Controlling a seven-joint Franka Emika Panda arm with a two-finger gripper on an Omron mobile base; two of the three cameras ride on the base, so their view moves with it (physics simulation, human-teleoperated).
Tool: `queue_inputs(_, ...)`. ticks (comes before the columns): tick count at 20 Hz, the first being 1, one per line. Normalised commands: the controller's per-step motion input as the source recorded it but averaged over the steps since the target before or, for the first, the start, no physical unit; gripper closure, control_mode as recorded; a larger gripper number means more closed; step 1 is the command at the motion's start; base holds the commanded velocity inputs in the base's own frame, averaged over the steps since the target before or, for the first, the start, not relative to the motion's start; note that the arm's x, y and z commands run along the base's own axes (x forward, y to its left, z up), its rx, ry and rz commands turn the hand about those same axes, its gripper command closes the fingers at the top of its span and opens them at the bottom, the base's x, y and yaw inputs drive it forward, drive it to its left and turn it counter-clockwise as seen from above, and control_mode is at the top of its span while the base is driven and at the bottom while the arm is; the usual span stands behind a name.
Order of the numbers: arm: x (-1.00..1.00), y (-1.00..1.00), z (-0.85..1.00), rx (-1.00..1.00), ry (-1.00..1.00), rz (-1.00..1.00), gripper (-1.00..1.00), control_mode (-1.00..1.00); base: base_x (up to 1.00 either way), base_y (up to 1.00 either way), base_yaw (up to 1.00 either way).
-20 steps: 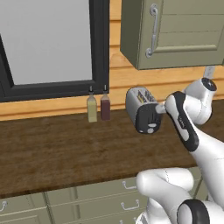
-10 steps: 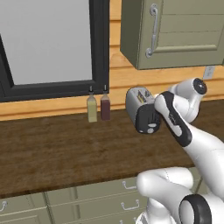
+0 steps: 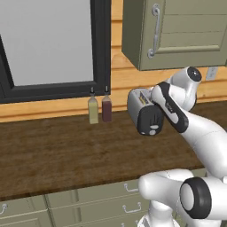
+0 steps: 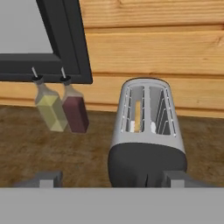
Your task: Start the toaster. Once the lever pops up, take the bread to the plate on the dining counter.
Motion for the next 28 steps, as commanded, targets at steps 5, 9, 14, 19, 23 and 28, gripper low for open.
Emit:
queue_inputs(5, 0.0, 0.0, 0.0, 0.0, 0.0, 0.0, -1.0, -1.0, 0.0, 0.0, 0.0)
queue_inputs(9, 0.0, 0.0, 0.0, 0.0, 0.0, 0.0, -1.0, -1.0, 0.0, 0.0, 0.0)
queue_inputs(14, 0.0, 0.0, 0.0, 0.0, 0.0, 0.0, -1.0, -1.0, 0.0, 0.0, 0.0)
queue_inputs(19, 0.0, 0.0, 0.0, 0.0, 0.0, 0.0, -1.0, -1.0, 0.0, 0.0, 0.0)
queue_inputs(23, 0.0, 0.0, 0.0, 0.0, 0.0, 0.0, -1.0, -1.0, 0.0, 0.0, 0.0)
queue_inputs(28, 0.0, 0.0, 0.0, 0.0, 0.0, 0.0, -1.0, -1.0, 0.0, 0.0, 0.0)
